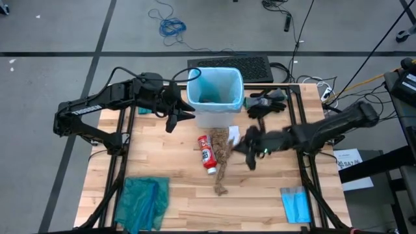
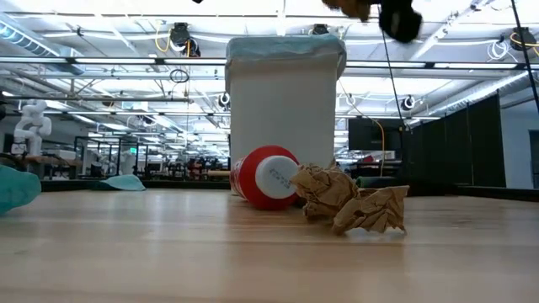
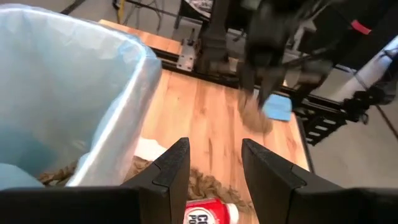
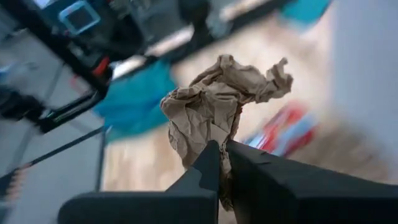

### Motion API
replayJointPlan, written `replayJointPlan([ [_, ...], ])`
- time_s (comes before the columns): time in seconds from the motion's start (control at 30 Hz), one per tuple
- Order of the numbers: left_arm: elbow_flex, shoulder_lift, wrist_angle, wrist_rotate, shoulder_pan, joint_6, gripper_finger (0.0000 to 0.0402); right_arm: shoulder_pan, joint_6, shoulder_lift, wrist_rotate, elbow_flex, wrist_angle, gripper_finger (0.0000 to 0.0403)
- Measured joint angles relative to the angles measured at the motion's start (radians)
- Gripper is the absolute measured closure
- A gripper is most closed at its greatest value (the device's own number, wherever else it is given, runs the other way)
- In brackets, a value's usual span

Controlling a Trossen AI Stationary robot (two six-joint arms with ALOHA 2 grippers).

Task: Place trash/remove bag and relplace
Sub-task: Put the brown paper into the white trash bin

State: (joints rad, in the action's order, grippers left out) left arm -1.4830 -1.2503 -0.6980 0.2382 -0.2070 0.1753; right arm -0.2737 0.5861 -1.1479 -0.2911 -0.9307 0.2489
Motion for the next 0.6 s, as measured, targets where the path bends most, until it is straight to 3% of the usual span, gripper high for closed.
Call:
replayJointPlan([
  [0.17,0.000,0.000,0.008,-0.033,0.000,0.000,0.0261,0.129,-0.242,0.014,-0.027,-0.220,0.150,0.0402],
  [0.37,0.000,0.000,0.033,-0.039,0.000,0.000,0.0261,0.352,-0.460,-0.043,-0.016,-0.389,0.162,0.0403],
  [0.6,0.000,0.000,0.036,-0.046,0.000,0.000,0.0261,0.596,-0.497,-0.180,0.209,-0.419,0.179,0.0403],
])
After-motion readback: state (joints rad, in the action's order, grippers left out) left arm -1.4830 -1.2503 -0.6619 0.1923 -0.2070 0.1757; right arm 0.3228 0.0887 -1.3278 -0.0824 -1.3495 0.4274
